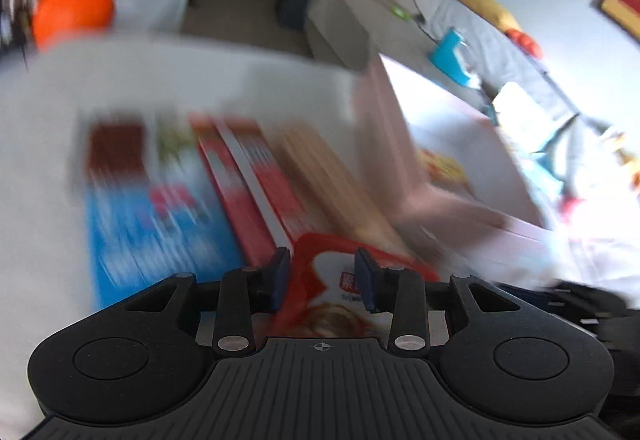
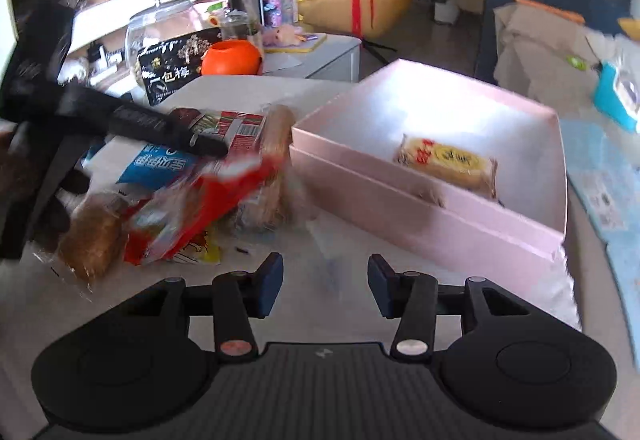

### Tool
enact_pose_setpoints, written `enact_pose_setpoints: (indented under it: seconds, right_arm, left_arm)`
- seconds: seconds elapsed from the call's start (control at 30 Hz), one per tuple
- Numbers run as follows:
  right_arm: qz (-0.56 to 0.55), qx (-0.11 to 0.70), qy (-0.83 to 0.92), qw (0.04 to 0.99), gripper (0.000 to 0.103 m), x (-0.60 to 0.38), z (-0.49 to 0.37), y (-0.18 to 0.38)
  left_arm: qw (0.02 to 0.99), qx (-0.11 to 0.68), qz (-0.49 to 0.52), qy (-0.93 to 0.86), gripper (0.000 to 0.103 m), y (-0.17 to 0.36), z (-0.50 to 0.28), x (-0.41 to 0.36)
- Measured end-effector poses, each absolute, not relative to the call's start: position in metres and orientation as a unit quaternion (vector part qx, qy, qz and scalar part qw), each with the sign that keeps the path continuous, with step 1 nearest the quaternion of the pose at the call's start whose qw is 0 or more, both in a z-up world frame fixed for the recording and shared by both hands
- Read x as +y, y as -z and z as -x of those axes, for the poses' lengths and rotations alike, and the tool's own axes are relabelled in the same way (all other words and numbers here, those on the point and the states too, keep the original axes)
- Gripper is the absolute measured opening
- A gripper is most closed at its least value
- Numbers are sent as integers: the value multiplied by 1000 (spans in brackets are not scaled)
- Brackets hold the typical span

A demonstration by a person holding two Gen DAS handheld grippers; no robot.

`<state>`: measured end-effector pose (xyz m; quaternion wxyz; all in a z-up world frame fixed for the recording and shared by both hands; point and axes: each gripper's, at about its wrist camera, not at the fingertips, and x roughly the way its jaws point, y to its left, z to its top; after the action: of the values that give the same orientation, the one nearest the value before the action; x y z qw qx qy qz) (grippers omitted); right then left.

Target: Organize snacks

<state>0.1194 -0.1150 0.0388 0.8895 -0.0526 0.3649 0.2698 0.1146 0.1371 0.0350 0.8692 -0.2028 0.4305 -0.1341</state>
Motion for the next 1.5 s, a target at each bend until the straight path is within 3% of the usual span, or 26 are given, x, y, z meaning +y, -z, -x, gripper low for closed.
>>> enact_pose_setpoints:
  seconds: [0.43, 0.73, 0.9, 1.07, 1.13, 1.23, 1.37, 1.5]
  right_arm:
    - [120, 365, -215, 898, 50, -123, -82, -22]
    - [4, 404, -293, 867, 52, -140, -66, -35]
    - [-11, 424, -315, 849, 61, -111, -66, -33]
    - [-13, 434, -273, 859, 84, -88, -77, -22]
    - [-12, 425, -271, 864, 88, -84, -77, -18]
    - [13, 416, -278, 866, 84, -83, -72, -18]
    - [28, 402, -279, 872, 62, -107, -69, -24]
    - [66, 385, -218, 894, 58, -132, -66, -22]
  left_arm:
    - [844, 469, 202, 166, 43, -37, -55, 121]
    - [830, 474, 230, 183, 44, -35, -47, 107]
    - [866, 440, 186, 148, 43, -49, -44, 104]
    - [893, 408, 160, 101, 43, -61, -37, 116]
    - [894, 406, 164, 97, 43, -62, -36, 119]
    - [892, 411, 160, 105, 43, -60, -36, 116]
    - [886, 425, 140, 126, 43, -54, -34, 106]
    - [876, 447, 105, 147, 43, -45, -32, 89]
